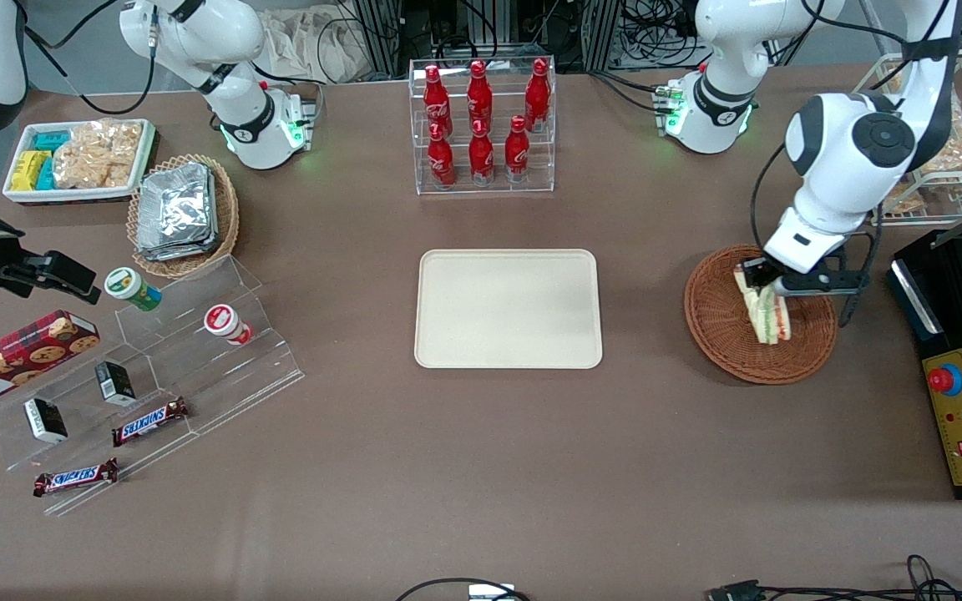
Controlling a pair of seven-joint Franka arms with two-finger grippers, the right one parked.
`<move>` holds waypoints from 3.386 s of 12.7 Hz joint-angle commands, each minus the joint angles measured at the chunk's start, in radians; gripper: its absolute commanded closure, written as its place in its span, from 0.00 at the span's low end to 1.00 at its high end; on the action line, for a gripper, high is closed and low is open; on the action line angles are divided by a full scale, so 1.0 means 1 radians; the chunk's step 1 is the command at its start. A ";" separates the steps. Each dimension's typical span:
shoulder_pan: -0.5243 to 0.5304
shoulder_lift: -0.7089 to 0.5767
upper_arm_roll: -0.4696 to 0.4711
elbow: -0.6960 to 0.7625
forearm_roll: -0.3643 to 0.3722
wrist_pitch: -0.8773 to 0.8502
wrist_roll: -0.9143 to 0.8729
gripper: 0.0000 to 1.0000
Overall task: Place sandwich from basket to tray
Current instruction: 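Lift the sandwich out of the basket with the left gripper, then carry the sandwich over the cream tray and lower it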
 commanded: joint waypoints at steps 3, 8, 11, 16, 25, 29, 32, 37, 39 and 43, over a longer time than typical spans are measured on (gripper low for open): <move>-0.002 0.054 -0.131 0.219 -0.020 -0.248 0.001 0.89; -0.002 0.115 -0.316 0.309 -0.079 -0.239 -0.097 0.90; -0.002 0.187 -0.406 0.325 -0.062 -0.176 -0.191 0.90; -0.044 0.292 -0.433 0.320 -0.054 -0.106 -0.246 0.91; -0.123 0.496 -0.431 0.324 0.202 0.014 -0.538 0.91; -0.131 0.586 -0.429 0.328 0.350 0.059 -0.625 0.91; -0.159 0.646 -0.423 0.328 0.478 0.097 -0.735 0.91; -0.159 0.682 -0.423 0.324 0.555 0.097 -0.785 0.51; -0.157 0.680 -0.423 0.324 0.555 0.094 -0.783 0.00; -0.142 0.620 -0.425 0.333 0.549 0.060 -0.805 0.00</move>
